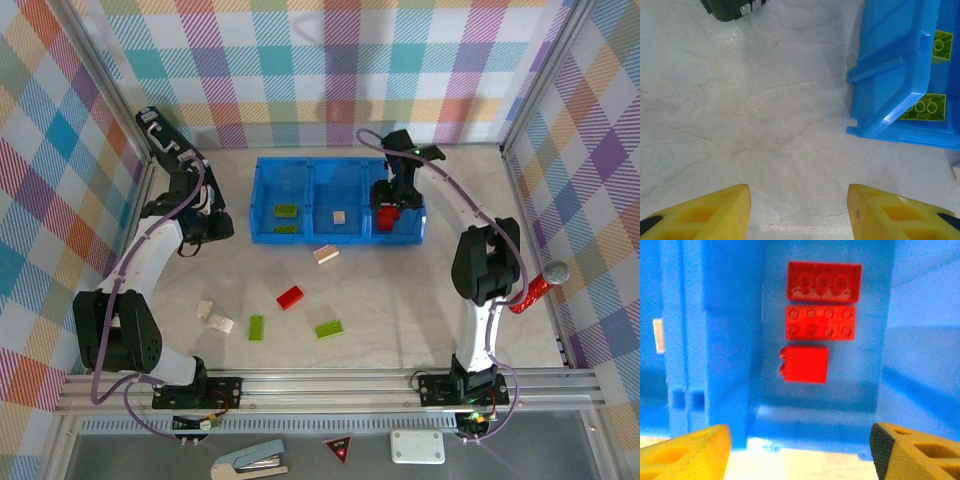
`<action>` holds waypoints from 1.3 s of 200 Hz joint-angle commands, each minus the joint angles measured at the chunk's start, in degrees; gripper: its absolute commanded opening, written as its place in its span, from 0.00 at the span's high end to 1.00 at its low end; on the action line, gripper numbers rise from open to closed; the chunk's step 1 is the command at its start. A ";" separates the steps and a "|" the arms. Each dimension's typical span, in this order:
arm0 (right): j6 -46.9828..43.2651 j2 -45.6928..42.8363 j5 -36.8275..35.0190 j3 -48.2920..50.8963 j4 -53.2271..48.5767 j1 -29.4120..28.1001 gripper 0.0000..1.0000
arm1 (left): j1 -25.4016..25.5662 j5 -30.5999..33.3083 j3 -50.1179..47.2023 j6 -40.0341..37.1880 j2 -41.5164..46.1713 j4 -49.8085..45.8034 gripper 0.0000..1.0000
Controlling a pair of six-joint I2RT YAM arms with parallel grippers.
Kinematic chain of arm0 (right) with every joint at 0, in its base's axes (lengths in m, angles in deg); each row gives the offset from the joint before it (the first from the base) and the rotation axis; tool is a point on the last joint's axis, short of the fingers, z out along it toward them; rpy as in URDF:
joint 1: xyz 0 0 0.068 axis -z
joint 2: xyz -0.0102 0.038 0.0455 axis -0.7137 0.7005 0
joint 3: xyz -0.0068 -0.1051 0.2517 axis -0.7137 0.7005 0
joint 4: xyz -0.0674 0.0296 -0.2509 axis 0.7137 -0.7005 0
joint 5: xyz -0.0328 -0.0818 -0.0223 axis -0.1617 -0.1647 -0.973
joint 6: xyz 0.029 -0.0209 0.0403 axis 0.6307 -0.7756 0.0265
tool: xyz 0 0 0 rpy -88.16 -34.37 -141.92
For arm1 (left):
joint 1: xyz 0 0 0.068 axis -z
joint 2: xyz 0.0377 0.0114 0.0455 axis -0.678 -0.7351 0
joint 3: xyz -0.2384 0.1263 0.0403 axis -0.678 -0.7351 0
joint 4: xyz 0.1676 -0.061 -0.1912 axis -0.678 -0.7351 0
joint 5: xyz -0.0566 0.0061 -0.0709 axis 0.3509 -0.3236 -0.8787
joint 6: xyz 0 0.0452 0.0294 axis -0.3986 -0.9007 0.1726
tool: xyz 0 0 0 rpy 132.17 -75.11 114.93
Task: Sort the legos into containers by color
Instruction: Place the lego in the container, then pick up the lego from the center of the table.
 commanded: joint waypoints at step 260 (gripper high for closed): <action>4.16 -3.06 -12.44 34.71 48.48 -27.34 0.14 | 3.32 -0.39 1.18 -0.74 -1.36 -1.43 0.46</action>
